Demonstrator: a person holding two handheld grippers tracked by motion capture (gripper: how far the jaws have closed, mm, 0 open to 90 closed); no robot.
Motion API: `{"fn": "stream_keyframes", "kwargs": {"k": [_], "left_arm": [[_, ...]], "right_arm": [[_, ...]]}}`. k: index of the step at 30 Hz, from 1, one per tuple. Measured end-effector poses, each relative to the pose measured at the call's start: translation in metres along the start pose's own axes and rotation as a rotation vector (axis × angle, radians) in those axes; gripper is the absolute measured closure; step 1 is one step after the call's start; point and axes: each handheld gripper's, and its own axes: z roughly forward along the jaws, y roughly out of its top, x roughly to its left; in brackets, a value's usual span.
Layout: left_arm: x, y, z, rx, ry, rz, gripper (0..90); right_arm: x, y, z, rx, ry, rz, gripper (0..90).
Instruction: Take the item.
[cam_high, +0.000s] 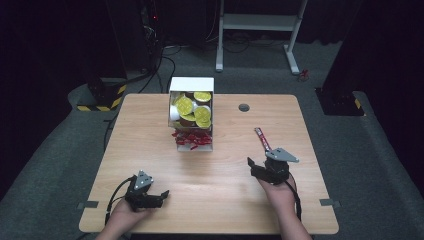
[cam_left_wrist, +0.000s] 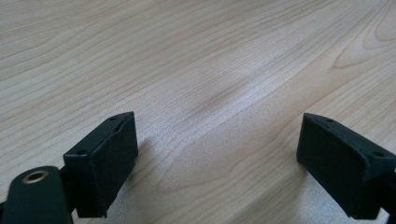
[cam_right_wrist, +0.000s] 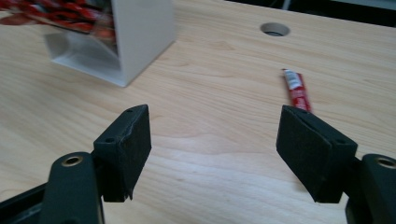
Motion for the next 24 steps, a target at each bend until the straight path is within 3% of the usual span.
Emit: {"fn": "stream_keyframes", "kwargs": {"k": [8, 17, 24], "left_arm": [[0.000, 0.000, 0.000, 0.000, -0.001, 0.001, 12.9], [0.000, 0.000, 0.000, 0.000, 0.000, 0.004, 12.9], [0.000, 0.000, 0.000, 0.001, -0.002, 0.006, 12.9]], "right_arm": [[0.025, -0.014, 0.002, 0.025, 0.063, -0.039, 21.6], [0.053, -0.036, 0.015, 0.131, 0.129, -0.076, 17.0], [0.073, -0.047, 0.025, 0.191, 0.144, -0.125, 15.1]]}}
